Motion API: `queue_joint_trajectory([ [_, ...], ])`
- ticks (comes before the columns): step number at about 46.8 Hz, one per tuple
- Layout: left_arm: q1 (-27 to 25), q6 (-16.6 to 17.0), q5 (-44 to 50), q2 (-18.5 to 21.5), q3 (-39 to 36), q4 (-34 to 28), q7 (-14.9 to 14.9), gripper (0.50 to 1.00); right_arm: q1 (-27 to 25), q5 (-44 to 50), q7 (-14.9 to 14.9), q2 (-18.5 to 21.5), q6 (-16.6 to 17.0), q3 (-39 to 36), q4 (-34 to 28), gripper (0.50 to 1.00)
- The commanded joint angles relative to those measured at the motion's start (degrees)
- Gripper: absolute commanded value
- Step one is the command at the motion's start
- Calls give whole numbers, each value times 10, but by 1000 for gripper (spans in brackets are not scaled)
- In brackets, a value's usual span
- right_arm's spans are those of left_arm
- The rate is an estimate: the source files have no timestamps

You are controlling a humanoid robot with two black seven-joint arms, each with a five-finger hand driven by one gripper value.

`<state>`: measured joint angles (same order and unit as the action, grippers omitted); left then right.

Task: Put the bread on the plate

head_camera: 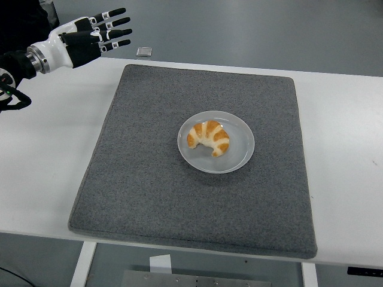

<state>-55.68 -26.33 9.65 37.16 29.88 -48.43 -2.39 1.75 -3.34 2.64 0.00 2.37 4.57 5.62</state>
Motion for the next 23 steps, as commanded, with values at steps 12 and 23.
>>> queue_joint_trajectory([
  [12,9,0,84,-26,0,65,-2,999,-2,-2,0,0,4,2,1,952],
  [23,9,0,88,-52,8,87,-2,999,-3,-4,-1,0,2,1,7,952],
])
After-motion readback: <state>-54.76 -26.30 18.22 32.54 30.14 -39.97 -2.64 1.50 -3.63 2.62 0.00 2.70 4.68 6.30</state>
